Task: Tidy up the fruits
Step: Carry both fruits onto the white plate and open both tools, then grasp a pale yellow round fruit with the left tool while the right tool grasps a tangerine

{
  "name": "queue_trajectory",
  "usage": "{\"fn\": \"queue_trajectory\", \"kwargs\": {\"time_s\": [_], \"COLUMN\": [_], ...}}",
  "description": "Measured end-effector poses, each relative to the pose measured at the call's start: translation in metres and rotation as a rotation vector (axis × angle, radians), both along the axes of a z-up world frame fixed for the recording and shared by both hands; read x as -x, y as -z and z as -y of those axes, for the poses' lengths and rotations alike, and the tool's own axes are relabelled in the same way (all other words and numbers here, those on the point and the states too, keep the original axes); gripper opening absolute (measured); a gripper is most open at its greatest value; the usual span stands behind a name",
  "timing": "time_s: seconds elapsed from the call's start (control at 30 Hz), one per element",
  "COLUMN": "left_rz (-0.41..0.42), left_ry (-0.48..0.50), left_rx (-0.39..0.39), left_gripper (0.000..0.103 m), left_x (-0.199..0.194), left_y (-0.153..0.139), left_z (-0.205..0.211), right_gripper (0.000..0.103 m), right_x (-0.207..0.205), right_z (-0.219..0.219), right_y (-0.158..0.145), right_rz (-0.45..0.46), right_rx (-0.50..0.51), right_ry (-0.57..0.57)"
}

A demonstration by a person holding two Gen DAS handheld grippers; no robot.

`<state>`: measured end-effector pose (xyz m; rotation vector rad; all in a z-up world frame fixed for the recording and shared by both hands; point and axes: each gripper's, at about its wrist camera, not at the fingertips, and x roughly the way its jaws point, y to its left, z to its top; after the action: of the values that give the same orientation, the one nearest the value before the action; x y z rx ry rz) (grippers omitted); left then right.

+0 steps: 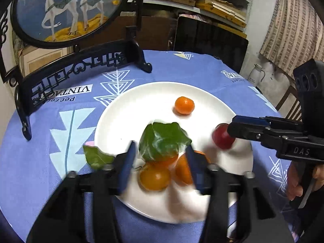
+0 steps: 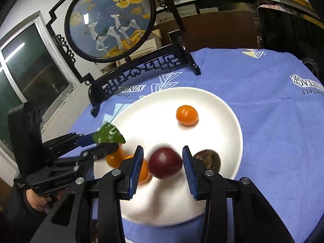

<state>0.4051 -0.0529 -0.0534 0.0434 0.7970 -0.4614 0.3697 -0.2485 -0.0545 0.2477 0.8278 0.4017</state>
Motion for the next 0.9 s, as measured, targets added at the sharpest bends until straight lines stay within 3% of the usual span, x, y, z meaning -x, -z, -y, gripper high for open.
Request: {"fn": "queue_trajectory", "kwargs": {"time_s": [0.1, 0.23, 0.37, 0.57, 0.7, 0.9], "left_rz": [0.017, 0.037, 0.057, 0.034, 0.013, -0.011], "left_ry": [0.002, 0.013, 0.053, 0.155, 0.174, 0.117], "left_rx": [0.015, 0.030, -0.009, -0.053, -0.131, -0.175], "left_gripper": [0.071, 0.072, 0.073, 0.074, 0.073, 0.073], "left_x": [0.013, 0.050, 0.104, 0.196, 0.238, 0.244], "left_y": [-0.007, -0.022, -0.022, 0.001, 0.025, 0.042], "left_z": [-0.007, -0.018, -0.024, -0.038, -0.045, -0.050], "right_gripper": [0.046, 0.047, 0.048, 0.052, 0.054, 0.054], "right_x": [0.012, 0.038, 0.090, 0.172, 0.215, 0.247], "right_z": [0.000, 0.004, 0.010, 0.017, 0.024, 0.022], "right_y": [-0.007, -0.016, -0.023, -0.015, -0.002, 0.011], "right_rz": [0.029, 0.045, 0.059, 0.056, 0.047, 0.025], "right_rx": [0.019, 0.020, 0.002, 0.009, -0.008, -0.016], "right_ry": [0.004, 0.002, -0.022, -0.047, -0.041, -0.038]}}
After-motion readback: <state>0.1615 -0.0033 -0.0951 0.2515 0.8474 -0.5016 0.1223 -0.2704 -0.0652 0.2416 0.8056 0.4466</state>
